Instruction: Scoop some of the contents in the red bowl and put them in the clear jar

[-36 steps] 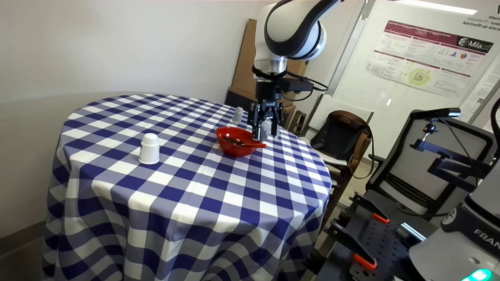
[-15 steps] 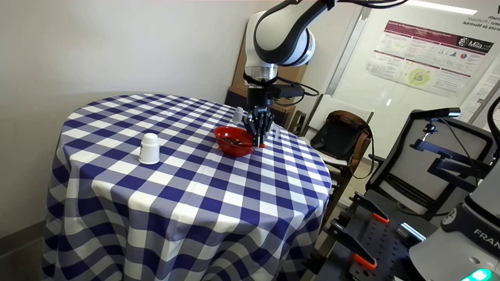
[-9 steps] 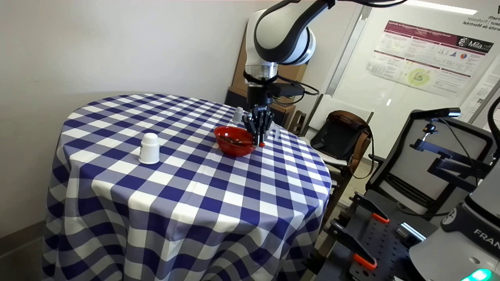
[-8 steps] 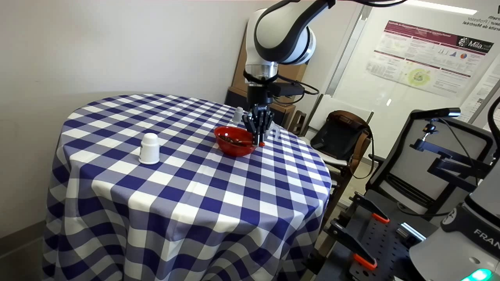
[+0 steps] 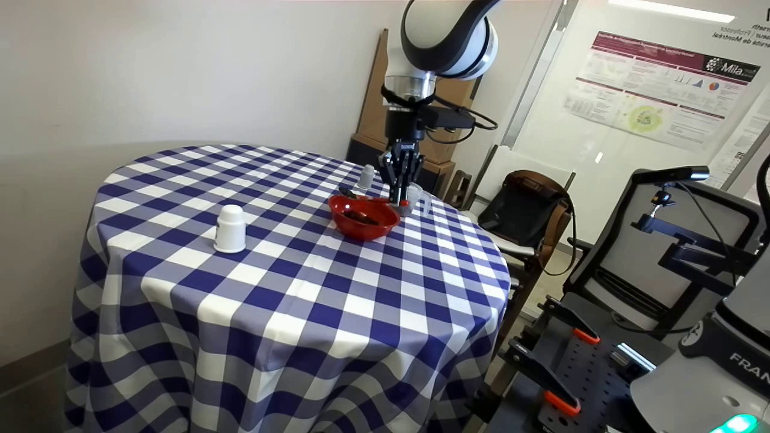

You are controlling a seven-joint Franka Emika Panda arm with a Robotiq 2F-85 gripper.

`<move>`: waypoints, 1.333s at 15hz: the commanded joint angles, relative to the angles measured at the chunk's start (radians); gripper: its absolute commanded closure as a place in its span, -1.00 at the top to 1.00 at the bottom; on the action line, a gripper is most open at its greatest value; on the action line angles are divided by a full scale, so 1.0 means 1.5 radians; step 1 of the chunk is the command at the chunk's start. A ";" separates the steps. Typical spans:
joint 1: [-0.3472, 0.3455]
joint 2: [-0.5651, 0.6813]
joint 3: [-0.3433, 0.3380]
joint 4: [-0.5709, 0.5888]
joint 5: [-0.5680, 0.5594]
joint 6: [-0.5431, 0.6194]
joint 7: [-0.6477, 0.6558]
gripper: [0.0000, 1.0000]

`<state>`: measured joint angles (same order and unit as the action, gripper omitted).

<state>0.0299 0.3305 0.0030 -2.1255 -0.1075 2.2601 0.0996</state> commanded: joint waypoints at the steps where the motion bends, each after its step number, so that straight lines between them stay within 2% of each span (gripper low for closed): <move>1: -0.002 -0.058 -0.007 -0.035 0.000 0.001 -0.004 -0.78; 11: -0.044 -0.156 -0.050 -0.092 -0.026 -0.005 0.001 -0.78; 20: -0.095 -0.157 -0.094 -0.086 -0.034 -0.011 0.002 -0.78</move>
<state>-0.0976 0.1057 -0.1239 -2.2535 -0.1501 2.2564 0.0992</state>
